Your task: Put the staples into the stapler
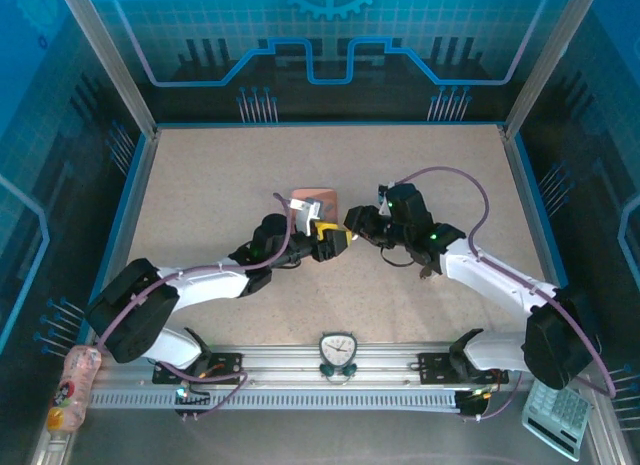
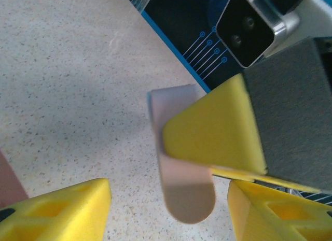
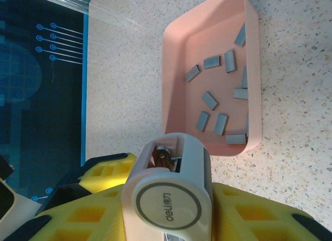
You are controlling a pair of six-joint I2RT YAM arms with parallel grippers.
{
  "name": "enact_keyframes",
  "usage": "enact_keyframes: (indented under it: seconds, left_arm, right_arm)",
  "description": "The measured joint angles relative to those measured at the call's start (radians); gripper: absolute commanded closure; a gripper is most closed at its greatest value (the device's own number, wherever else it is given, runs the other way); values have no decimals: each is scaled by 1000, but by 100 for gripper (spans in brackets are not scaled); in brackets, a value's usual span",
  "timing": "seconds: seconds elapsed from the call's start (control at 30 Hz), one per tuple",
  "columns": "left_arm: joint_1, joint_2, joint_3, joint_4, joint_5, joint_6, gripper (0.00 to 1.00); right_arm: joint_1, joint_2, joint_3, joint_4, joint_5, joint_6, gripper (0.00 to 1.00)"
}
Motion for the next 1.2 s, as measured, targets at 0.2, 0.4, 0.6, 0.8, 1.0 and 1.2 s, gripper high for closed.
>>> enact_keyframes:
  seconds: [0.2,0.4,0.6,0.8,1.0,1.2]
  left_arm:
    - [-7,10,-2,43,0,0,42]
    - [-14,31,-2,84,3,1,58]
    - [-16,37,-3,105,0,4,85]
    - [-16,15,-5,87,-1,7,96]
    - [-15,-98,-13,-2,-16,9,100]
    - [-13,-165,-14,-47,-55,-24,100]
  right_arm:
    - [4,-11,0,6,15,6,59]
    - [5,-11,-2,22,8,14,59]
    - [5,-12,-2,33,-3,14,56]
    - [-6,-61,-14,9,6,-101,35]
    - [-79,-236,-88,4,13,-280,39]
    - [-79,-263,-143,-3,-14,-416,44]
